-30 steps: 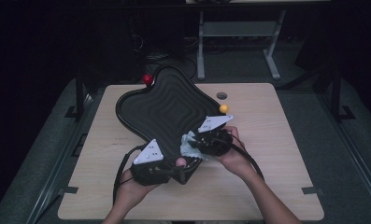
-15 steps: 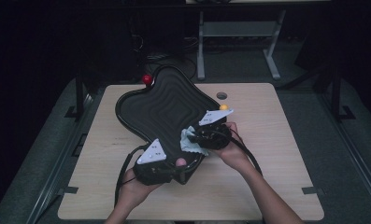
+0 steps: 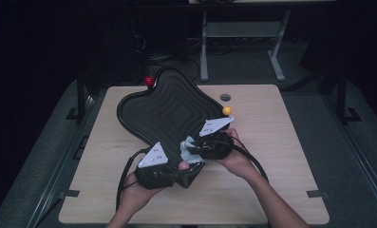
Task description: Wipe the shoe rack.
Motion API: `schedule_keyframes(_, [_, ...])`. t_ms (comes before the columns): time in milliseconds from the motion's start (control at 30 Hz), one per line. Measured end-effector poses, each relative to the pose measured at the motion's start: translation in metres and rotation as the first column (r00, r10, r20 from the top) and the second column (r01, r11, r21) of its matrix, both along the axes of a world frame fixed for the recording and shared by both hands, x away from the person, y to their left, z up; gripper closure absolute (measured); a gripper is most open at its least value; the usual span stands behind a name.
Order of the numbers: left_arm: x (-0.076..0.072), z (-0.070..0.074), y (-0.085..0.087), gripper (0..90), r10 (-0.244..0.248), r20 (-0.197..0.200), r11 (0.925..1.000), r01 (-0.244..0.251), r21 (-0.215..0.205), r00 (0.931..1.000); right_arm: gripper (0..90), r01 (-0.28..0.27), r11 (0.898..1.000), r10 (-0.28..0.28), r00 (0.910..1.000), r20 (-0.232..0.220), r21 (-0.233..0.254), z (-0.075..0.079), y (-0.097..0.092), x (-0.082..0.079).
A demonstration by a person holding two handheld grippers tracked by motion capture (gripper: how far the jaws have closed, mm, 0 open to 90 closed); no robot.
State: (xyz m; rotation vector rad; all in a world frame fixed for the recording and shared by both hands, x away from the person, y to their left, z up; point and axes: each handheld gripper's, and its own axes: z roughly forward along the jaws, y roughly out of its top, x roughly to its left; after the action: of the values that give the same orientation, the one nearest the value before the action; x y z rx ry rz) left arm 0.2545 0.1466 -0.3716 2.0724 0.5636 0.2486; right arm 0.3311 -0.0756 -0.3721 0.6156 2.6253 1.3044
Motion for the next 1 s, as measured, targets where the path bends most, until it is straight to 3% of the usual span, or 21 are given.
schedule_keyframes(33, [0.000,0.000,-0.001,59.9,-0.002,0.001,1.0000,0.002,0.000,1.0000,77.2,0.032,0.999,-0.032,0.9994,0.015,-0.015,0.000,-0.002,0.001])
schedule_keyframes(133, [0.000,0.000,-0.002,60.0,-0.001,0.006,1.0000,0.001,0.006,1.0000,78.0,0.055,0.998,-0.055,0.9985,0.002,-0.005,0.000,-0.003,0.004])
schedule_keyframes(167, [0.001,0.000,-0.001,60.0,-0.003,0.002,1.0000,0.003,0.007,1.0000,78.8,0.031,0.999,-0.031,0.9995,0.001,0.016,0.001,0.002,0.002])
schedule_keyframes(200, [0.001,0.000,-0.001,60.0,-0.002,0.002,1.0000,0.002,0.007,1.0000,78.8,-0.008,0.999,0.009,0.9994,-0.032,0.050,0.001,0.006,0.000])
schedule_keyframes(333, [0.001,0.000,-0.001,60.0,-0.003,-0.002,1.0000,0.003,0.000,1.0000,78.8,-0.038,0.997,0.040,0.9988,-0.026,0.064,0.002,0.014,0.000])
schedule_keyframes(433, [0.001,-0.001,-0.001,60.0,-0.001,-0.002,1.0000,0.001,-0.002,1.0000,78.9,0.063,0.997,-0.063,0.9980,-0.005,0.050,0.004,0.005,0.016])
schedule_keyframes(500, [0.001,-0.001,-0.001,60.0,0.000,-0.001,1.0000,0.000,-0.002,1.0000,78.9,0.066,0.997,-0.065,0.9978,-0.008,0.049,0.005,0.006,0.017])
schedule_keyframes(533, [0.001,-0.001,-0.001,60.0,0.000,-0.001,1.0000,0.000,0.000,1.0000,78.8,0.026,0.998,-0.027,0.9996,0.006,0.059,0.007,0.014,0.011])
schedule_keyframes(567, [0.001,-0.001,-0.001,60.0,0.000,-0.001,1.0000,0.000,0.000,1.0000,78.8,0.026,0.998,-0.027,0.9996,0.006,0.059,0.007,0.014,0.011])
schedule_keyframes(600, [0.001,0.000,-0.001,60.0,0.000,-0.001,1.0000,0.000,0.005,1.0000,78.8,-0.012,0.997,0.013,0.9999,-0.011,0.073,0.007,0.019,0.008])
schedule_keyframes(667, [0.000,0.000,-0.002,60.0,0.004,-0.002,1.0000,-0.004,0.004,1.0000,78.5,-0.064,0.997,0.064,0.9978,0.019,0.047,0.011,0.030,0.004])
schedule_keyframes(767, [0.000,0.000,-0.002,60.0,0.005,0.002,1.0000,-0.005,0.006,1.0000,78.4,-0.021,0.999,0.019,0.9989,0.042,0.036,0.013,0.027,0.011])
schedule_keyframes(800, [0.000,0.000,-0.002,60.0,0.007,0.002,1.0000,-0.007,0.005,1.0000,78.5,0.026,0.999,-0.027,0.9992,0.029,0.040,0.014,0.023,0.020])
schedule_keyframes(867, [0.000,0.000,-0.002,60.0,0.008,0.003,1.0000,-0.008,0.004,1.0000,78.5,0.028,0.999,-0.029,0.9993,0.025,0.038,0.014,0.024,0.021])
schedule_keyframes(900, [0.000,0.000,-0.002,60.0,0.007,0.005,1.0000,-0.007,0.005,1.0000,78.5,0.020,0.999,-0.021,0.9989,0.041,0.035,0.015,0.027,0.019])
schedule_keyframes(933, [0.000,0.000,-0.002,60.0,0.007,0.003,1.0000,-0.007,0.003,1.0000,78.1,-0.046,0.998,0.044,0.9983,0.038,0.048,0.016,0.037,0.011])
schedule_keyframes(1000, [0.000,0.000,-0.002,60.0,0.007,0.004,1.0000,-0.007,0.003,1.0000,78.1,-0.072,0.996,0.070,0.9966,0.043,0.051,0.017,0.042,0.007])
